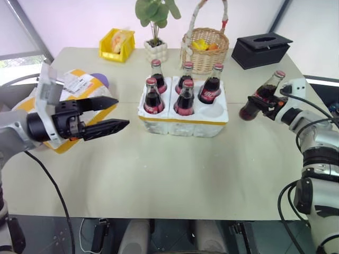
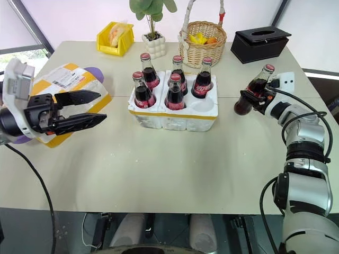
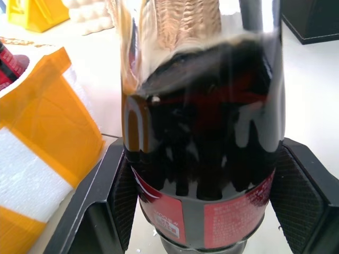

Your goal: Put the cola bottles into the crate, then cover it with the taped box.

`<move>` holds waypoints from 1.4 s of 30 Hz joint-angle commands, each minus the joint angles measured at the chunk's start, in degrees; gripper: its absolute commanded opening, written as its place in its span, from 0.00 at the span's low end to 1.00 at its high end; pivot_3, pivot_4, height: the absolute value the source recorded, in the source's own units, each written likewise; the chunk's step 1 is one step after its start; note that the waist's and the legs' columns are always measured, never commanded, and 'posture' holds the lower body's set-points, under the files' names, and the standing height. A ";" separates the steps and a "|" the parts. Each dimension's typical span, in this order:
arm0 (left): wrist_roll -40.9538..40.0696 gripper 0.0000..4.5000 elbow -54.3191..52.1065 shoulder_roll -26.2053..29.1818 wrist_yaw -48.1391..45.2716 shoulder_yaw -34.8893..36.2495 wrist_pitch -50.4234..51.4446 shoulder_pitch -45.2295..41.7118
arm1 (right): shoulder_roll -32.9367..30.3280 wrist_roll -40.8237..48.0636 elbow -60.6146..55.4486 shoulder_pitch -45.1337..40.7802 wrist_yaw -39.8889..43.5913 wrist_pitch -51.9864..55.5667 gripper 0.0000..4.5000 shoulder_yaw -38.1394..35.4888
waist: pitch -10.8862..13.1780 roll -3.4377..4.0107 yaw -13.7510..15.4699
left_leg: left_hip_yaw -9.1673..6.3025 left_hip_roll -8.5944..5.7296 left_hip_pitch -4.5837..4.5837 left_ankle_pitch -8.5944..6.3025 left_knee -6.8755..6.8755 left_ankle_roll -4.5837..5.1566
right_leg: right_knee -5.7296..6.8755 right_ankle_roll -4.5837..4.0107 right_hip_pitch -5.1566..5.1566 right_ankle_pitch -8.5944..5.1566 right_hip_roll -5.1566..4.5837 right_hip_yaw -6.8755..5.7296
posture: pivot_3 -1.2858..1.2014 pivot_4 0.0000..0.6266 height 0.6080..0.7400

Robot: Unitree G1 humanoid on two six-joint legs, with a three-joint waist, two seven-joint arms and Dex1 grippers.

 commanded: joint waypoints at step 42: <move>-4.71 1.00 -3.93 0.12 4.26 0.01 -5.98 3.55 | -0.18 15.06 -40.30 -1.79 16.47 17.98 0.62 7.50 | 0.26 0.42 0.31 | 0.17 0.37 -0.15 0.00 0.00 -0.01 | 0.00 -0.29 -0.30 0.11 0.29 0.07 | 0.52 0.24 1.00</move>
